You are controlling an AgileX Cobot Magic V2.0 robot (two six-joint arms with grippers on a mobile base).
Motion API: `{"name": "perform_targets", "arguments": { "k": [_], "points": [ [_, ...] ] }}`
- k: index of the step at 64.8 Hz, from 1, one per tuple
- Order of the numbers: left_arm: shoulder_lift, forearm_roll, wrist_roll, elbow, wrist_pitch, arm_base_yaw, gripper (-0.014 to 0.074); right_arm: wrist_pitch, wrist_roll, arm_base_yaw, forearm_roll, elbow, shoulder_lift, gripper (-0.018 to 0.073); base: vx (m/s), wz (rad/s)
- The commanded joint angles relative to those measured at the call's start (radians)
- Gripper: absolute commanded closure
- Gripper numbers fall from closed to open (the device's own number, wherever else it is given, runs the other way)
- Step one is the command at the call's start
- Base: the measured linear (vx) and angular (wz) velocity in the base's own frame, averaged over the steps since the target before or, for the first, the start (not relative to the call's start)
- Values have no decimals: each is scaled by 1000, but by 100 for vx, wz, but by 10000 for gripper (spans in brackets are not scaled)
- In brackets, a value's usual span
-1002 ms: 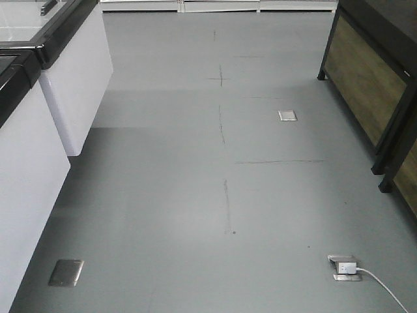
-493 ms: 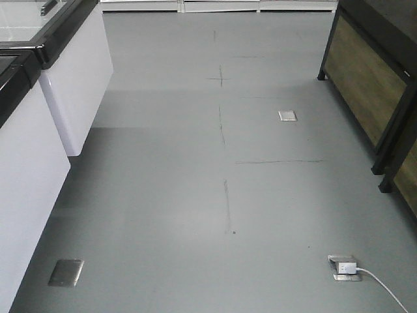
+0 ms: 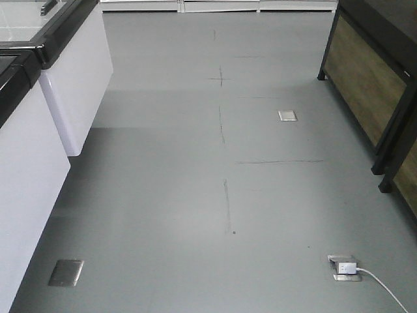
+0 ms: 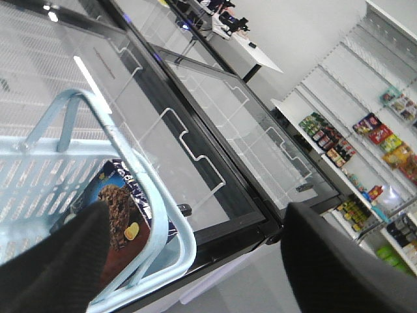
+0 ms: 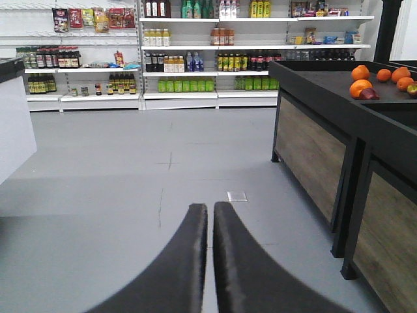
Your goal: Left arm holds basket, right arm returns cookies
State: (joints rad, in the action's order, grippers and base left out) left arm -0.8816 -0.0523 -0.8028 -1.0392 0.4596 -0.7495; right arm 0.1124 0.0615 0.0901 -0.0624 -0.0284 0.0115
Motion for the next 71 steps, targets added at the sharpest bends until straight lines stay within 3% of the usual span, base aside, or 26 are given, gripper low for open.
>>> {"name": "perform_targets", "arguments": {
  "k": [1,14,27,47,64,71],
  "points": [
    [-34,0,-107,-21,-84,-14,101,-68,9,0,3,-17,13,565,0,0],
    [-129,2,-333,-21,-132,-40,104,-68,9,0,3,-17,13,565,0,0],
    [-211,0,-445,-21,-223,-49,105,-68,9,0,3,-17,13,565,0,0],
    [-312,1,-451,-21,-454,-49,105,-68,9,0,3,-17,13,565,0,0],
    [-311,1,-452,-21,-297,-50,123,-68,9,0,3,-17,13,565,0,0],
    [-317,1,-452,-21,-287,-50,133,-68,9,0,3,-17,13,565,0,0]
  ]
}}
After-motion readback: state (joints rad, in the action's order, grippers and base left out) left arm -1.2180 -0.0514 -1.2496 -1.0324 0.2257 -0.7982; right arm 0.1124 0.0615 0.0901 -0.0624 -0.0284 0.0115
